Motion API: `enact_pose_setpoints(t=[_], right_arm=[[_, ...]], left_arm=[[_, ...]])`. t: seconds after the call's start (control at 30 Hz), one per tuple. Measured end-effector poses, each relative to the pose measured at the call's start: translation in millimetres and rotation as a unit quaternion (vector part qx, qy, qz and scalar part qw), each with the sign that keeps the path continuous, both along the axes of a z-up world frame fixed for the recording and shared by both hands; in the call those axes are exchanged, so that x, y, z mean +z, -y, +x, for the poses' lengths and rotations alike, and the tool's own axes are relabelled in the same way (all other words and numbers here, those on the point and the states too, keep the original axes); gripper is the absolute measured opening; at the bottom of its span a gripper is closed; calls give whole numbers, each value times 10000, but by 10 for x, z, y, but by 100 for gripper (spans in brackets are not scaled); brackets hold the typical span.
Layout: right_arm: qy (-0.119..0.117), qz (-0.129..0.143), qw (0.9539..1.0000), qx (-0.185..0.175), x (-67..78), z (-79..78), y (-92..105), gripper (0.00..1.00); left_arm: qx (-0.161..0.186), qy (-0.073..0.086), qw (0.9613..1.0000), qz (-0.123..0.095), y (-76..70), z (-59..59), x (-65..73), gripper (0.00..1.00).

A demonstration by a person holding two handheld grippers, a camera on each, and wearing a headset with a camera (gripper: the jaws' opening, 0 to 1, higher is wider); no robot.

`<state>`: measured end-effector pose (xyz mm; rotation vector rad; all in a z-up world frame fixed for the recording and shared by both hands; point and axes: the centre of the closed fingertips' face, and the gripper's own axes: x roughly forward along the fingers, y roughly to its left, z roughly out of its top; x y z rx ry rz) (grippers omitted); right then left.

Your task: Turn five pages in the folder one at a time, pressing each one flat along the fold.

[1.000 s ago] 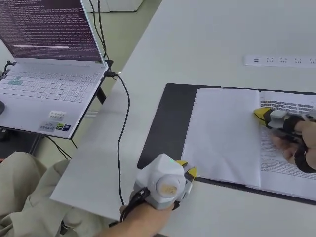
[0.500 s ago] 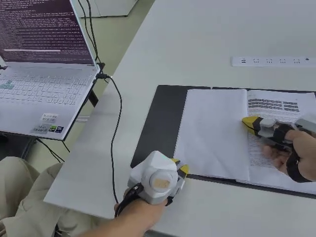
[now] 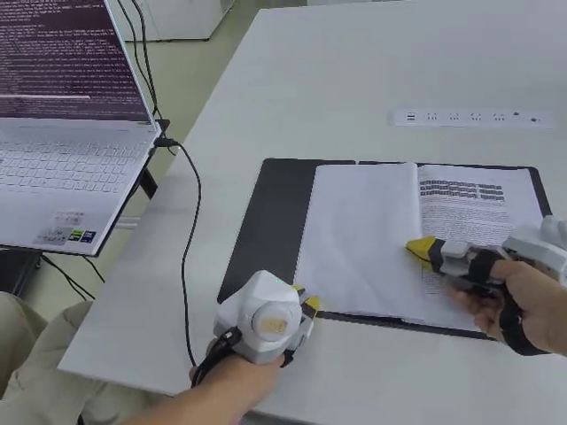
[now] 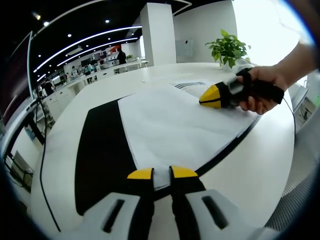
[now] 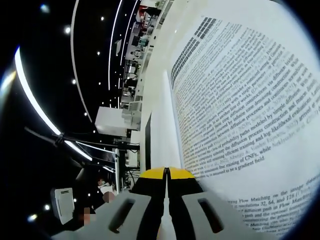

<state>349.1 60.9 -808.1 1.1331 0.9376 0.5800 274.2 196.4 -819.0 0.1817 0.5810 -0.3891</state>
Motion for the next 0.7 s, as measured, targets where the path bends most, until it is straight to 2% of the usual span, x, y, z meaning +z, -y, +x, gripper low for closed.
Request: enact_pose_setpoints(t=[0.2,0.43,0.63,0.7], right_arm=[[-67,-19,9995,318,3,-334,-59,0],[-125,81,9990,412,24,-632,-72,0],[-219,100,9973,690,8,-959,-102,0],[-241,112,9973,691,-51,-973,-74,0]], left_arm=[[-5,16,10000,-1,-4,4,-5,10],[-19,-4,10000,22,-5,7,-12,10],[25,-22,10000,-4,-4,0,-2,10],[40,-27,10000,12,-4,1,-3,10]])
